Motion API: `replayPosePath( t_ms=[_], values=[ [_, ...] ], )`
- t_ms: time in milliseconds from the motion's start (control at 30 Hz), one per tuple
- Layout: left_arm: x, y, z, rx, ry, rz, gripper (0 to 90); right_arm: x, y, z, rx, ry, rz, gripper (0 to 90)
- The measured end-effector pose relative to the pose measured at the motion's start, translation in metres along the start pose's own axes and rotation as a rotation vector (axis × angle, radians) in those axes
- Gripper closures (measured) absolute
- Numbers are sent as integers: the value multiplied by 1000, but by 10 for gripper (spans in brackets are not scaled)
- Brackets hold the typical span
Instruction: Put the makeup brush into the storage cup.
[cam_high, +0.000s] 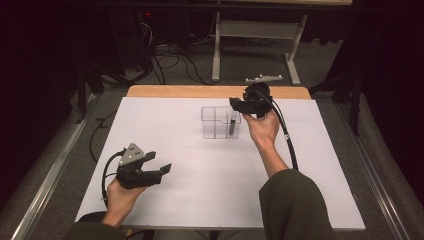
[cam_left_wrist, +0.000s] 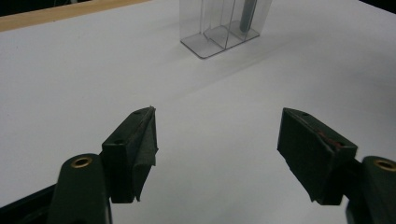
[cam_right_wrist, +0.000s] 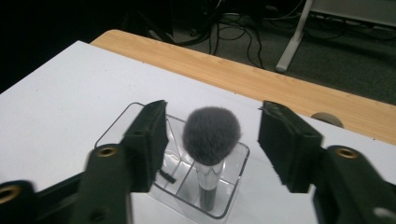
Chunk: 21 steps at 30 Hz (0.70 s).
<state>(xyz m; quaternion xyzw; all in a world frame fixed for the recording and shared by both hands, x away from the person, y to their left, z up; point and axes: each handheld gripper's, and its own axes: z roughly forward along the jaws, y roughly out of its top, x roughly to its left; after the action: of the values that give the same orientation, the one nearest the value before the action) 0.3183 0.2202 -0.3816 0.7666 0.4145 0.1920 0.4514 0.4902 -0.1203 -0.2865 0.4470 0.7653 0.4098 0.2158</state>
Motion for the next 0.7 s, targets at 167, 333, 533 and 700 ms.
replayPosePath(
  t_ms=[167, 333, 533, 700],
  values=[
    [0, 0, 0, 1, 1, 1, 286, 0, 1, -6, -14, 5, -8, 379],
    [0, 0, 0, 1, 3, 0, 286, -2, -1, -14, -28, 4, -12, 372],
    [0, 0, 0, -1, 4, 0, 285, -3, -5, -21, -41, 12, -17, 377],
    [0, 0, -1, -1, 3, -2, 285, -3, -8, -24, -49, 26, -19, 381]
  ],
)
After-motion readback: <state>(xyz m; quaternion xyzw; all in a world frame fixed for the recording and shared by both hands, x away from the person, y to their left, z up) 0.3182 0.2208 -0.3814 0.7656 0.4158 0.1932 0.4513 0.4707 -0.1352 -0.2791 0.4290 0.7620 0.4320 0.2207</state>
